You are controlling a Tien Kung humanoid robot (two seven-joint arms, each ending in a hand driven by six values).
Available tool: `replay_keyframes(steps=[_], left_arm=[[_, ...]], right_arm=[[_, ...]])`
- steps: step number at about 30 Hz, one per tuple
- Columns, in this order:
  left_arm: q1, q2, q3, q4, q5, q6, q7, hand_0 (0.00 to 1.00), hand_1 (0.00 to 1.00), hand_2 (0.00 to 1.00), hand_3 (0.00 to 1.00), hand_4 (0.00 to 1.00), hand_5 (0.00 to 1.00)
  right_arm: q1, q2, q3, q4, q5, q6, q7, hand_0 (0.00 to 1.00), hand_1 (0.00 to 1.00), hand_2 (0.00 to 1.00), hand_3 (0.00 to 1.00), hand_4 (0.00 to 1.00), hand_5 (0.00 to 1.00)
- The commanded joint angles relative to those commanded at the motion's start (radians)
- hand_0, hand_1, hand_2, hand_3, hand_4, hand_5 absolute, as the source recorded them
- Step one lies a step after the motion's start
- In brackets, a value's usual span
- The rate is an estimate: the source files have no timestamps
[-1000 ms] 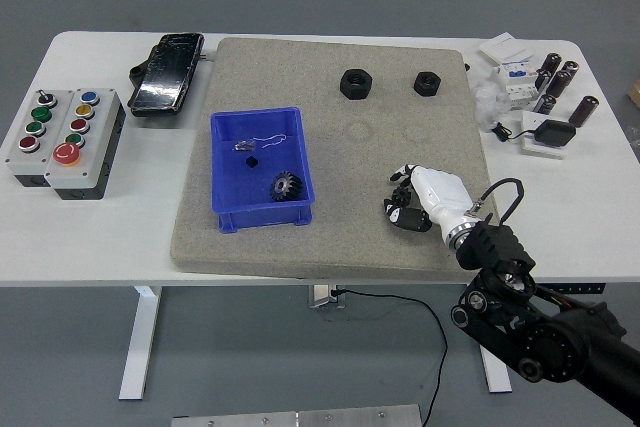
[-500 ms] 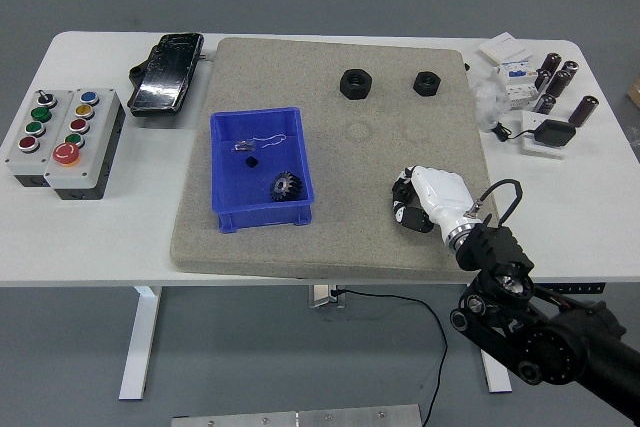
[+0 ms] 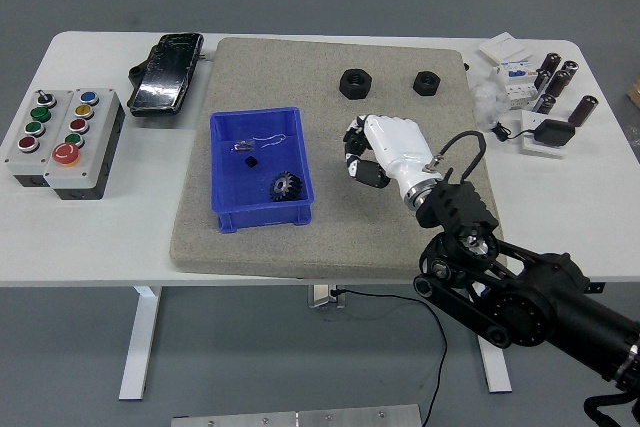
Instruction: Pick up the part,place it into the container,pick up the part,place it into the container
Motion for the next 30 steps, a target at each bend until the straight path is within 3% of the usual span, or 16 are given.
replay_keyframes(steps=[4, 5, 11, 12, 17, 18, 23, 30], left_arm=[[0.000, 0.000, -0.002, 0.000, 0.004, -0.001, 0.003, 0.661, 0.624, 0.583, 0.615, 0.711, 0.365], [0.000, 0.000, -0.003, 0.000, 0.005, -0.001, 0.004, 0.661, 0.624, 0.583, 0.615, 0.711, 0.365], [-0.001, 0.001, -0.005, 0.000, 0.010, -0.001, 0.006, 0.661, 0.624, 0.583, 0.615, 0.711, 0.365], [-0.002, 0.001, -0.006, 0.000, 0.011, -0.001, 0.006, 0.661, 0.624, 0.583, 0.615, 0.712, 0.366], [-0.002, -0.001, -0.008, 0.000, 0.013, -0.002, 0.006, 0.661, 0.624, 0.583, 0.615, 0.712, 0.366], [-0.003, -0.001, -0.009, 0.000, 0.014, -0.002, 0.006, 0.661, 0.624, 0.583, 0.615, 0.713, 0.367], [-0.004, -0.002, -0.010, 0.000, 0.015, -0.002, 0.006, 0.661, 0.624, 0.583, 0.615, 0.713, 0.367], [-0.002, -0.001, -0.009, 0.000, 0.013, -0.002, 0.006, 0.662, 0.624, 0.583, 0.615, 0.713, 0.369]], right_arm=[[0.047, 0.047, -0.070, 0.005, 0.036, -0.037, 0.018, 0.600, 0.517, 0.396, 0.405, 0.248, 0.002], [0.058, 0.058, -0.093, 0.003, 0.043, -0.044, 0.022, 0.639, 0.662, 0.620, 0.613, 0.496, 0.012], [0.082, 0.097, -0.177, -0.029, 0.017, -0.028, 0.021, 0.639, 0.662, 0.620, 0.613, 0.496, 0.012], [0.083, 0.102, -0.187, -0.035, 0.019, -0.025, 0.019, 0.721, 0.781, 0.759, 0.707, 0.431, 0.225], [0.074, 0.112, -0.206, -0.052, 0.084, -0.026, 0.016, 0.721, 0.781, 0.759, 0.707, 0.431, 0.225], [0.072, 0.113, -0.208, -0.053, 0.094, -0.028, 0.018, 0.727, 0.801, 0.779, 0.732, 0.532, 0.290], [0.064, 0.117, -0.209, -0.052, 0.120, -0.033, 0.023, 0.727, 0.801, 0.779, 0.732, 0.532, 0.290], [0.023, 0.096, -0.111, -0.007, 0.124, -0.049, 0.044, 0.709, 0.768, 0.751, 0.721, 0.581, 0.331]])
